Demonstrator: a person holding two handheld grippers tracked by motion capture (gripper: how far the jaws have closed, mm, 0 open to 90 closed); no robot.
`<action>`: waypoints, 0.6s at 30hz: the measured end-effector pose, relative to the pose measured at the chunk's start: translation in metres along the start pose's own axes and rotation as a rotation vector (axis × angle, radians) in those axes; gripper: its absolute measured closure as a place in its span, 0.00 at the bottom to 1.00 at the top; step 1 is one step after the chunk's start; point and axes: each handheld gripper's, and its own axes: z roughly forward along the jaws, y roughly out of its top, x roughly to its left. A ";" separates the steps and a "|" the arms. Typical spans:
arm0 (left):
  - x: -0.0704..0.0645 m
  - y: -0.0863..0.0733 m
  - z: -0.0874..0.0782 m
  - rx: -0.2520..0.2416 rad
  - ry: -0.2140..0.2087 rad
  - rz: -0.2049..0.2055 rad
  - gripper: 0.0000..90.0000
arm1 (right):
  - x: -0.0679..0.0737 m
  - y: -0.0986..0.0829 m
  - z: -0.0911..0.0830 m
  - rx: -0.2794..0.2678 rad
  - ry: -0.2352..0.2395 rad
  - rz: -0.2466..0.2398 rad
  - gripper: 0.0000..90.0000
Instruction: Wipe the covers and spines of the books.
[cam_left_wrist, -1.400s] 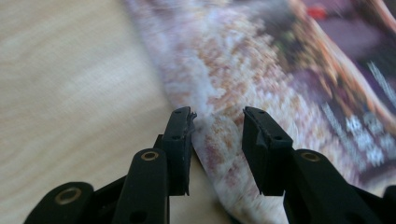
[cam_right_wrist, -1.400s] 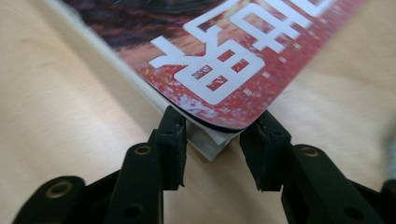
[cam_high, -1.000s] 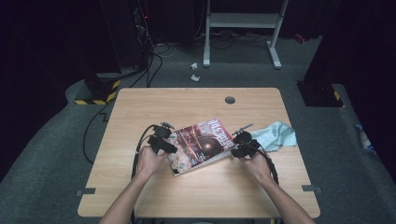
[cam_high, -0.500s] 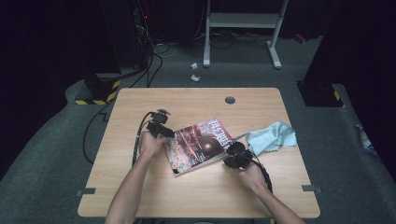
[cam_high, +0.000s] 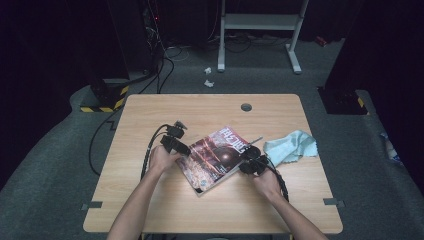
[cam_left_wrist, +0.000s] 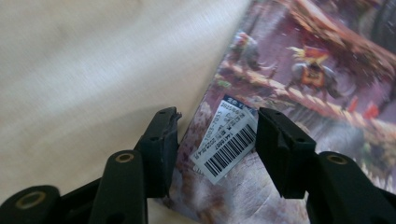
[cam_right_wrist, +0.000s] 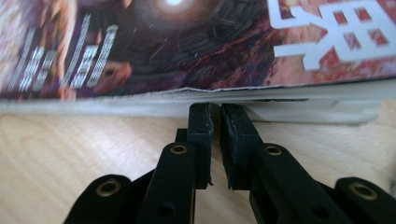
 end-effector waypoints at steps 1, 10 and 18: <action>-0.005 -0.006 -0.002 0.009 -0.004 0.003 0.55 | -0.002 0.001 0.000 -0.004 -0.007 0.010 0.91; -0.045 -0.042 -0.008 -0.003 -0.011 -0.001 0.58 | -0.018 0.018 0.006 -0.018 -0.046 0.050 0.92; -0.063 -0.059 -0.012 -0.007 -0.027 0.011 0.58 | -0.025 0.037 0.016 -0.072 -0.087 0.020 0.90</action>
